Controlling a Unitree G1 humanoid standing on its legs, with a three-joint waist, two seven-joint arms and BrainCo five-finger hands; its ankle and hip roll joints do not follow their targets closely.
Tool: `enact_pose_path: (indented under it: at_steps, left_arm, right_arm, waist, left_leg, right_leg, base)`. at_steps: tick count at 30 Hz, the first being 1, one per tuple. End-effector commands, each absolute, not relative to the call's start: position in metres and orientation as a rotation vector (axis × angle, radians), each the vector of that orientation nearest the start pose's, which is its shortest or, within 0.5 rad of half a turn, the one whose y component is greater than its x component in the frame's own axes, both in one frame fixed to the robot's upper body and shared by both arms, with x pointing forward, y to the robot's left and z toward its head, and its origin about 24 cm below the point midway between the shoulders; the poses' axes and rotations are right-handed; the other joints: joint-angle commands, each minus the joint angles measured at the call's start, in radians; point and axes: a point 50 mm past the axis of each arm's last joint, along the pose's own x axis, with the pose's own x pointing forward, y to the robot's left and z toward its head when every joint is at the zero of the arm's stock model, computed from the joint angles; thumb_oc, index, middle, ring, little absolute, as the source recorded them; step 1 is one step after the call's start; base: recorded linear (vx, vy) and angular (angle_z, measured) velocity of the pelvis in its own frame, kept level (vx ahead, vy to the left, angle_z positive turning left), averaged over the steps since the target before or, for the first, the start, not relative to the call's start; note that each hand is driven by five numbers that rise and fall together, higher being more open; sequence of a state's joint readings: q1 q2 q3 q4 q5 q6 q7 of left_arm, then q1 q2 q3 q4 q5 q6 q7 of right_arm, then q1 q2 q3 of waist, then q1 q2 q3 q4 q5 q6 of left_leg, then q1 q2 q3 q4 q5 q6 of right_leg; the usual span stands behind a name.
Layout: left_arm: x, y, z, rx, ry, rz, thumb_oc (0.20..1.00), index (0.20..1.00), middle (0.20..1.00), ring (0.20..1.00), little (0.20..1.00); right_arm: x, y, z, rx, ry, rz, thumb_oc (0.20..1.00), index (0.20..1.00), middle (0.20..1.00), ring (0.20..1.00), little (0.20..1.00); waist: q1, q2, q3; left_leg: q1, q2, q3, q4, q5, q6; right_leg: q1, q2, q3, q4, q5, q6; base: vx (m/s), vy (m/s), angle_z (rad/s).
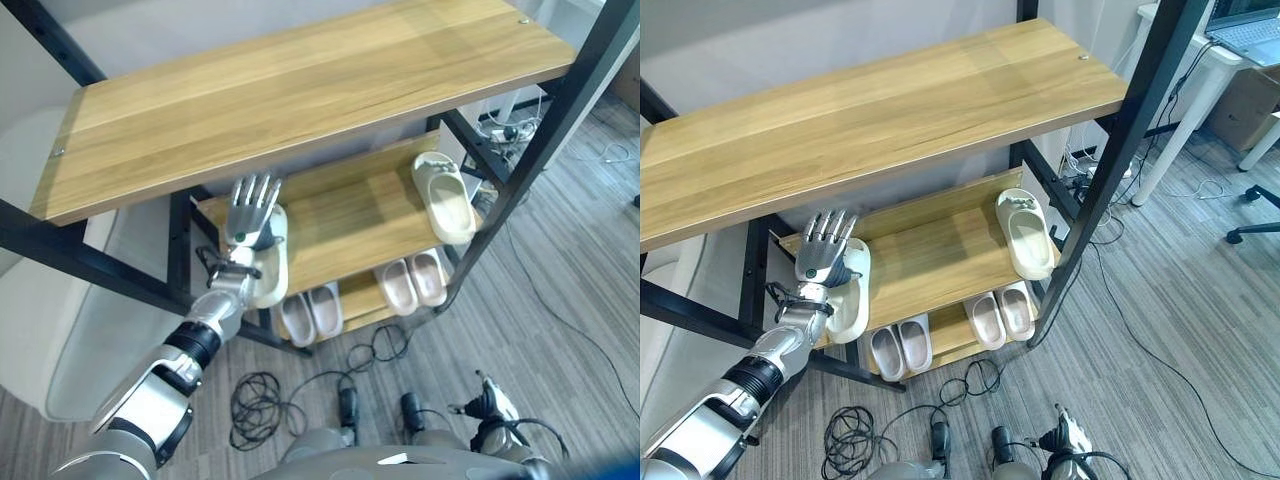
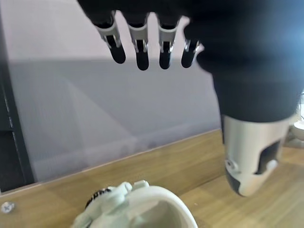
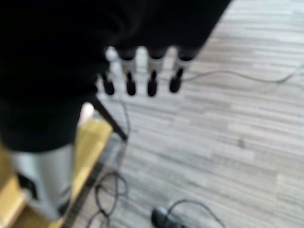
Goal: Arrange the slippers neatly on the shoe rack.
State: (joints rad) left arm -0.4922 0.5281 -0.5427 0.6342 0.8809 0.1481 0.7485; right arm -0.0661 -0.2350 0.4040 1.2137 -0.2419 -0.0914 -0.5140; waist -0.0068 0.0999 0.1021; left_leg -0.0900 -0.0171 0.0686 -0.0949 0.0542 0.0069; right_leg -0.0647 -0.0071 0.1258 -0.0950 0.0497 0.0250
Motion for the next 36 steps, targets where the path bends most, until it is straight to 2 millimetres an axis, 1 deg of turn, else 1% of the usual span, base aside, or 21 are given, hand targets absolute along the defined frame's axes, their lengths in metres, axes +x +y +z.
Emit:
enact_pose_path:
  at_steps: [1, 9, 15, 18, 21, 24, 29, 30, 31, 32, 33, 36]
  left_arm:
    - [0.345, 0.212, 0.09, 1.734, -0.473, 0.359, 1.0, 1.0, 1.0, 1.0, 1.0]
    - [0.349, 0.215, 0.091, 1.769, -0.457, 0.362, 1.0, 1.0, 1.0, 1.0, 1.0]
    - [0.351, 0.216, 0.091, 1.776, -0.446, 0.371, 1.0, 1.0, 1.0, 1.0, 1.0]
    - [0.353, 0.216, 0.094, 1.778, -0.45, 0.386, 1.0, 1.0, 1.0, 1.0, 1.0]
    - [0.357, 0.218, 0.102, 1.783, -0.46, 0.424, 1.0, 1.0, 1.0, 1.0, 1.0]
    - [0.359, 0.219, 0.107, 1.791, -0.471, 0.436, 1.0, 1.0, 1.0, 1.0, 1.0]
    - [0.363, 0.22, 0.119, 1.8, -0.499, 0.474, 1.0, 1.0, 1.0, 1.0, 1.0]
    - [0.364, 0.22, 0.12, 1.802, -0.501, 0.48, 0.947, 0.947, 0.947, 0.947, 0.947]
    - [0.364, 0.22, 0.12, 1.802, -0.501, 0.48, 0.868, 0.868, 0.868, 0.868, 0.868]
    - [0.365, 0.22, 0.123, 1.804, -0.508, 0.487, 0.369, 0.369, 0.369, 0.369, 0.369]
    - [0.365, 0.22, 0.123, 1.805, -0.508, 0.487, 0.222, 0.222, 0.222, 0.222, 0.222]
    - [0.365, 0.218, 0.125, 1.809, -0.517, 0.484, 0.2, 0.2, 0.2, 0.2, 0.2]
  right_arm:
    - [0.139, -0.222, -0.14, -0.911, 0.805, -0.071, 1.0, 1.0, 1.0, 1.0, 1.0]
    - [0.143, -0.222, -0.139, -0.914, 0.788, -0.075, 1.0, 1.0, 1.0, 1.0, 1.0]
    - [0.145, -0.223, -0.138, -0.916, 0.782, -0.089, 1.0, 1.0, 1.0, 1.0, 1.0]
    - [0.153, -0.223, -0.134, -0.921, 0.762, -0.103, 1.0, 1.0, 1.0, 1.0, 1.0]
    - [0.16, -0.224, -0.131, -0.925, 0.739, -0.122, 1.0, 1.0, 1.0, 1.0, 1.0]
    - [0.16, -0.224, -0.131, -0.923, 0.735, -0.132, 1.0, 1.0, 1.0, 1.0, 1.0]
    - [0.165, -0.224, -0.128, -0.923, 0.719, -0.146, 1.0, 1.0, 1.0, 1.0, 1.0]
    - [0.165, -0.224, -0.128, -0.923, 0.716, -0.148, 1.0, 1.0, 1.0, 1.0, 1.0]
    - [0.166, -0.224, -0.128, -0.923, 0.715, -0.148, 1.0, 1.0, 1.0, 1.0, 1.0]
    - [0.166, -0.224, -0.128, -0.922, 0.712, -0.151, 1.0, 1.0, 1.0, 1.0, 1.0]
    - [0.166, -0.224, -0.127, -0.922, 0.712, -0.152, 1.0, 1.0, 1.0, 1.0, 1.0]
    - [0.168, -0.225, -0.127, -0.922, 0.707, -0.153, 1.0, 1.0, 1.0, 1.0, 1.0]
  waist:
    - [0.0, 0.016, -0.009]
    - [0.0, 0.014, 0.006]
    - [0.003, 0.006, 0.021]
    - [0.005, 0.003, 0.039]
    - [0.008, -0.007, 0.065]
    - [0.012, -0.012, 0.071]
    - [0.014, -0.024, 0.095]
    - [0.014, -0.027, 0.099]
    - [0.013, -0.027, 0.098]
    - [0.014, -0.029, 0.102]
    - [0.014, -0.03, 0.102]
    - [0.016, -0.032, 0.105]
  left_leg:
    - [-0.022, -0.029, -0.072, 0.009, -0.039, 0.003]
    - [-0.039, -0.029, -0.075, 0.011, -0.035, 0.004]
    - [-0.054, -0.029, -0.077, 0.013, -0.032, 0.004]
    - [-0.076, -0.029, -0.077, 0.017, -0.025, 0.004]
    - [-0.107, -0.029, -0.075, 0.025, -0.017, 0.005]
    - [-0.12, -0.028, -0.077, 0.027, -0.013, 0.004]
    - [-0.153, -0.031, -0.082, 0.041, -0.008, 0.005]
    - [-0.158, -0.031, -0.082, 0.044, -0.008, 0.005]
    - [-0.16, -0.032, -0.082, 0.045, -0.008, 0.005]
    - [-0.165, -0.032, -0.084, 0.047, -0.008, 0.005]
    - [-0.166, -0.032, -0.084, 0.047, -0.008, 0.005]
    - [-0.172, -0.033, -0.087, 0.051, -0.009, 0.006]
  right_leg:
    - [0.012, -0.029, -0.027, 0.045, -0.084, 0.081]
    - [-0.005, -0.028, -0.031, 0.05, -0.081, 0.082]
    - [-0.021, -0.029, -0.038, 0.058, -0.08, 0.084]
    - [-0.042, -0.03, -0.039, 0.066, -0.077, 0.084]
    - [-0.07, -0.029, -0.042, 0.075, -0.071, 0.085]
    - [-0.082, -0.029, -0.047, 0.08, -0.069, 0.085]
    - [-0.11, -0.03, -0.053, 0.09, -0.065, 0.083]
    - [-0.113, -0.03, -0.053, 0.091, -0.065, 0.082]
    - [-0.114, -0.03, -0.053, 0.092, -0.065, 0.082]
    - [-0.118, -0.031, -0.055, 0.093, -0.064, 0.082]
    - [-0.119, -0.031, -0.055, 0.093, -0.064, 0.082]
    - [-0.123, -0.032, -0.056, 0.096, -0.064, 0.082]
  base:
    - [0.0, 0.0, 0.0]
    - [0.0, 0.0, 0.0]
    - [-0.01, 0.001, 0.0]
    - [-0.04, 0.006, 0.0]
    - [-0.08, -0.004, 0.03]
    - [-0.03, -0.005, 0.0]
    - [-0.01, 0.001, 0.01]
    - [0.0, 0.0, 0.0]
    - [0.0, 0.0, 0.0]
    - [0.0, 0.0, 0.0]
    - [0.0, 0.0, 0.0]
    - [0.0, 0.0, 0.0]
